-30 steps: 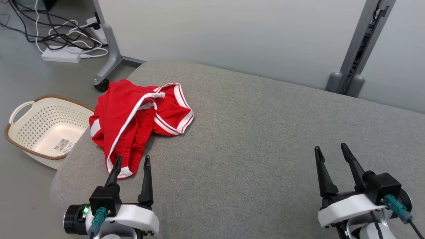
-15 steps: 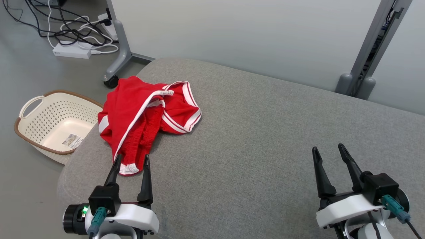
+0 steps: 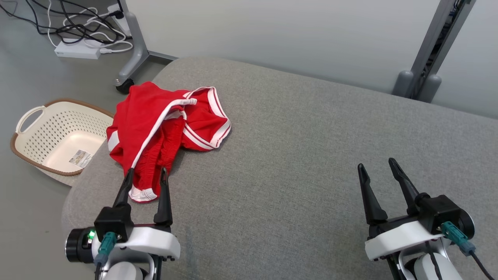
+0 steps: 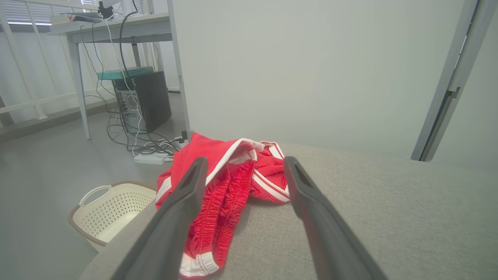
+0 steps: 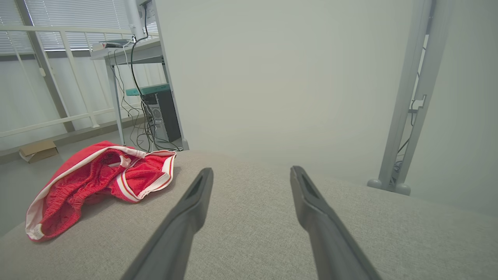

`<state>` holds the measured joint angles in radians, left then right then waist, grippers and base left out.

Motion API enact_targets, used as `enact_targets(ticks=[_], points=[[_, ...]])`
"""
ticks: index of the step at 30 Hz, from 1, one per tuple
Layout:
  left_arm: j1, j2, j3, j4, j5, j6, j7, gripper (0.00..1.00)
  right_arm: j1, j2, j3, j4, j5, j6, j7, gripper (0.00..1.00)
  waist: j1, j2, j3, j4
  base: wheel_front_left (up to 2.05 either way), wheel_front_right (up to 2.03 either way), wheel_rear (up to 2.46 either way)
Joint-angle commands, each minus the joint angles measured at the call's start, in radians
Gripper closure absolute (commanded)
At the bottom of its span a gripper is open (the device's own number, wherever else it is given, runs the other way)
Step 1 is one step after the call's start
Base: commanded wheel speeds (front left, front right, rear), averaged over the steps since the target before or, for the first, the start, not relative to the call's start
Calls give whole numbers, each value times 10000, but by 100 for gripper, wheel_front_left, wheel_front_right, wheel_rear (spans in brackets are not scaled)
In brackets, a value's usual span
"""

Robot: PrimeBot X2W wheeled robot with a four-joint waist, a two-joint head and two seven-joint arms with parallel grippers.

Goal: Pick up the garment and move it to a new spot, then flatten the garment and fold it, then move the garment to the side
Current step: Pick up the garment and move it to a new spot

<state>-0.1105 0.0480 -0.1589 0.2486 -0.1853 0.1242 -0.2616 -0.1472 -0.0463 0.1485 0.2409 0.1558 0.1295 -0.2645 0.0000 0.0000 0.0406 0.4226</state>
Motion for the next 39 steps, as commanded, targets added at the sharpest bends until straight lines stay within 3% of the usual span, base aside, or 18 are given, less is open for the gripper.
enact_targets(ticks=[1, 7, 11, 19, 30, 39], points=[[-286, 40, 111, -3, 114, -44, -34, 0, -123, -76, -25, -43, -114, 23, -19, 0, 0, 0, 268, -152, 0, 0, 0], [-1524, 323, 582, 903, 461, -486, -34, 0, -482, -153, -203, -168, -325, 23, -19, 0, 0, 0, 1127, -512, 0, 0, 0], [-3082, 962, 875, 2570, 523, -856, 6, 0, -853, -300, -96, -211, -383, 23, -19, 0, 0, 0, 1798, -995, 0, 0, 0], [-5086, 1939, 983, 4612, 256, -1572, 1295, 0, -1171, -388, -50, -255, -350, 23, -19, 0, 0, 0, 2360, -1555, 0, 0, 0], [-6580, 2974, 394, 6314, 168, -2387, 3144, 0, -1429, -418, -12, -304, -369, 23, -19, 0, 0, 0, 2781, -1931, 0, 0, 0], [-7191, 3247, -308, 6907, -290, -2544, 4202, 0, -1542, -403, 56, -304, -396, 23, -19, 0, 0, 0, 3007, -2002, 0, 0, 0]])
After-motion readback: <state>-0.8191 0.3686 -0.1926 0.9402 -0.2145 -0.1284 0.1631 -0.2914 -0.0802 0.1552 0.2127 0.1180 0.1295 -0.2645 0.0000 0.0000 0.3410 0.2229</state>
